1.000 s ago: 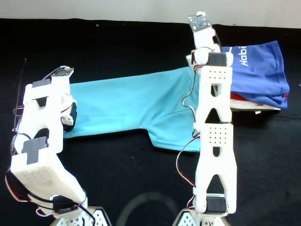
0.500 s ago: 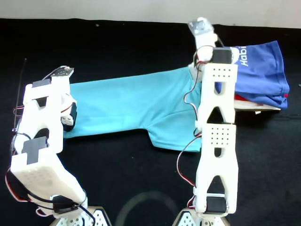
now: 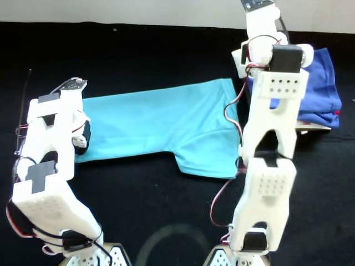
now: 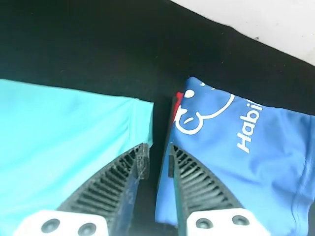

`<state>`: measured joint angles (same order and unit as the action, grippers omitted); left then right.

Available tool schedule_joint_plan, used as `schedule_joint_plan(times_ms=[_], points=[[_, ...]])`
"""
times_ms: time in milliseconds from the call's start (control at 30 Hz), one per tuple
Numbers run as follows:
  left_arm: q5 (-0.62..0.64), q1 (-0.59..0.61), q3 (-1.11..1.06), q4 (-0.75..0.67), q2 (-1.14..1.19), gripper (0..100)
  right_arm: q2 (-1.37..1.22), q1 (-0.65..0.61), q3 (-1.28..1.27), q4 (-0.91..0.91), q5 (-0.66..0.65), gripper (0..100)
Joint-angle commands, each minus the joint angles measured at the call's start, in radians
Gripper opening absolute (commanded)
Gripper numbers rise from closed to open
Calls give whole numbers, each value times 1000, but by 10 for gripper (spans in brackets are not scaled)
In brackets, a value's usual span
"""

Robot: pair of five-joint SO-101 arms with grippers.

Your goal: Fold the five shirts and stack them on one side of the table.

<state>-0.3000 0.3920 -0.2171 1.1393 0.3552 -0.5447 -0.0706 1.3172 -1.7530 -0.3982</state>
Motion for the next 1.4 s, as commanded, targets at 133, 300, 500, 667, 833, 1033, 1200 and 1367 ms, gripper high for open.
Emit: schedule_joint_plan(times_ms=[133,300,500,667,833,1033,1200,1367], points=[[2,-7,-5,-18,5,9,401,-97,-570,-12,-11,84],[2,-7,-5,-18,5,9,498,-156,-881,-7,-18,84],[2,-7,-5,-18,5,9,501,-213,-1148,-7,-327,132],[2,-7,-5,-18,5,9,498,-222,-1323,48,-474,273],[2,-7,-5,-18,5,9,496,-223,-1492,159,-534,278],[2,-7,-5,-18,5,9,496,-228,-1655,303,-532,278],[2,-7,-5,-18,5,9,495,-228,-1753,432,-532,279],[2,-7,-5,-18,5,9,440,-225,-1799,501,-531,279]])
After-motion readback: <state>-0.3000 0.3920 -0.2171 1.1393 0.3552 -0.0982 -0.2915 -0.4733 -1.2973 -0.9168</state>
